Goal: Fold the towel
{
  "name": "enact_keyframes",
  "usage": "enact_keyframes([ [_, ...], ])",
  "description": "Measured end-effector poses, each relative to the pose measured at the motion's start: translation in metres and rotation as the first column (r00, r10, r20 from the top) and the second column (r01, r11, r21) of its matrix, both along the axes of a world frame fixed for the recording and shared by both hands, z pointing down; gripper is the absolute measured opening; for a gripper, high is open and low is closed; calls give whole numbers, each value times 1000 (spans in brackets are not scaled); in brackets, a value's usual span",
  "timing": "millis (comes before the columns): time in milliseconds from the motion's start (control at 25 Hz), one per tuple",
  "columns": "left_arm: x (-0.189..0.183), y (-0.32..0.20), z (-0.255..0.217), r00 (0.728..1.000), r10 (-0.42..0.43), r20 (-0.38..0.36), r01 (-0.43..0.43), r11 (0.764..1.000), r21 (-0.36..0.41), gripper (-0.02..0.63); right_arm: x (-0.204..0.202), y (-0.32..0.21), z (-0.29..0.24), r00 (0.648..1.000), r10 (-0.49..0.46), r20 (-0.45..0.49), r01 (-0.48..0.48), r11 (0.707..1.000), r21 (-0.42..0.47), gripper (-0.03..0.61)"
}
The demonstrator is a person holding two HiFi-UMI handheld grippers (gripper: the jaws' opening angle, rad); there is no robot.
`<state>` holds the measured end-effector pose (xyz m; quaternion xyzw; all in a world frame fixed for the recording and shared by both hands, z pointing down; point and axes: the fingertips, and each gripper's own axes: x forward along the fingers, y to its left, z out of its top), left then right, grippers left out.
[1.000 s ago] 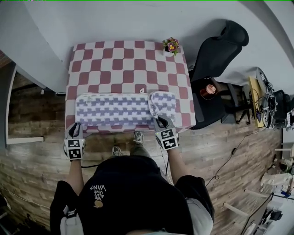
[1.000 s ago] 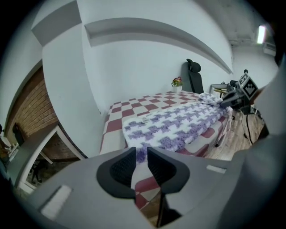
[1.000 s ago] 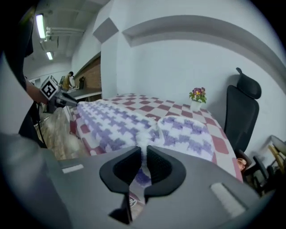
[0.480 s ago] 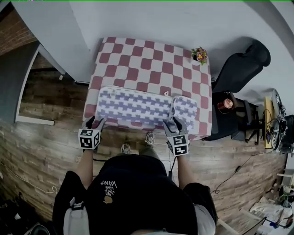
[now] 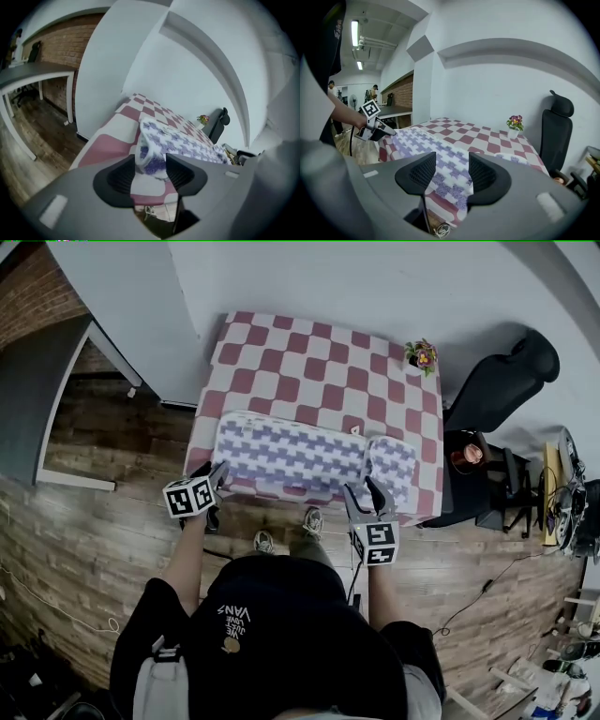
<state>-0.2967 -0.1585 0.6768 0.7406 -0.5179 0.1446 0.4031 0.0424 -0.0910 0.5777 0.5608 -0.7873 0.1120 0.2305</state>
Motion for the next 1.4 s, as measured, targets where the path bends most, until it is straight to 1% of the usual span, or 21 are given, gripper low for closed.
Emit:
enact_keyframes([
  [120, 8, 1, 7, 992, -32, -124, 21, 996, -87, 206, 3, 6, -10, 999, 36, 3, -36, 999, 13, 209],
  [200, 6, 0, 8, 984, -69, -167, 50, 992, -118, 197, 7, 10, -15, 998, 55, 6, -55, 998, 20, 209],
  [320, 1, 0, 13, 976, -92, -196, 64, 987, -145, 95, 10, 15, -16, 997, 73, 18, -74, 997, 27, 209],
  [400, 1, 1, 13, 972, -112, -209, 83, 986, -143, 73, 15, 16, -14, 997, 79, 25, -80, 997, 24, 209],
  [480, 2, 1, 8, 971, -131, -200, 110, 988, -112, 61, 20, 15, -12, 997, 75, 28, -75, 997, 20, 209],
  [600, 8, -7, -13, 983, -121, -136, 120, 993, -18, 54, 31, 10, -14, 998, 57, 38, -58, 998, 23, 209],
  [680, 18, -14, -37, 995, -88, -55, 92, 993, 80, 52, 41, 8, -17, 998, 47, 44, -48, 998, 27, 209],
  [760, 37, -19, -63, 998, -28, 49, 18, 981, 193, 49, 54, 7, -18, 999, 33, 41, -34, 999, 27, 207],
  [800, 51, -21, -76, 994, 11, 109, -38, 968, 248, 49, 62, 7, -18, 999, 25, 37, -26, 999, 24, 208],
  [840, 68, -21, -87, 983, 58, 176, -108, 950, 294, 49, 70, 8, -16, 999, 20, 33, -20, 1000, 18, 207],
  [880, 88, -21, -96, 963, 109, 246, -189, 925, 329, 49, 79, 9, -15, 999, 16, 31, -16, 1000, 12, 207],
  [920, 110, -20, -102, 934, 164, 317, -276, 895, 351, 48, 87, 9, -14, 999, 14, 33, -14, 1000, 8, 207],
  [960, 133, -17, -105, 897, 218, 385, -363, 860, 359, 48, 95, 10, -13, 999, 12, 37, -13, 1000, 5, 207],
  [1000, 157, -13, -107, 852, 269, 449, -447, 821, 356, 49, 101, 11, -13, 999, 10, 39, -10, 1000, 3, 207],
  [1040, 181, -8, -106, 800, 318, 508, -526, 779, 341, 49, 107, 12, -12, 999, 5, 40, -5, 1000, -1, 207],
  [1120, 225, 6, -98, 687, 403, 605, -660, 695, 287, 49, 117, 15, -6, 999, -11, 37, 12, 1000, -16, 207],
  [1160, 245, 12, -91, 633, 437, 638, -710, 656, 255, 49, 121, 17, -2, 999, -20, 35, 21, 999, -25, 207],
  [1200, 262, 19, -83, 587, 467, 661, -749, 623, 225, 49, 124, 18, 1, 999, -28, 36, 30, 999, -34, 207],
  [1240, 277, 24, -74, 547, 494, 676, -778, 597, 195, 49, 127, 19, 3, 999, -36, 40, 37, 998, -41, 207],
  [1320, 298, 35, -54, 471, 540, 698, -822, 555, 124, 49, 130, 20, 7, 998, -50, 49, 52, 997, -52, 207],
  [1400, 308, 46, -33, 376, 575, 726, -858, 513, 37, 49, 130, 22, 13, 996, -71, 51, 75, 995, -66, 207],
])
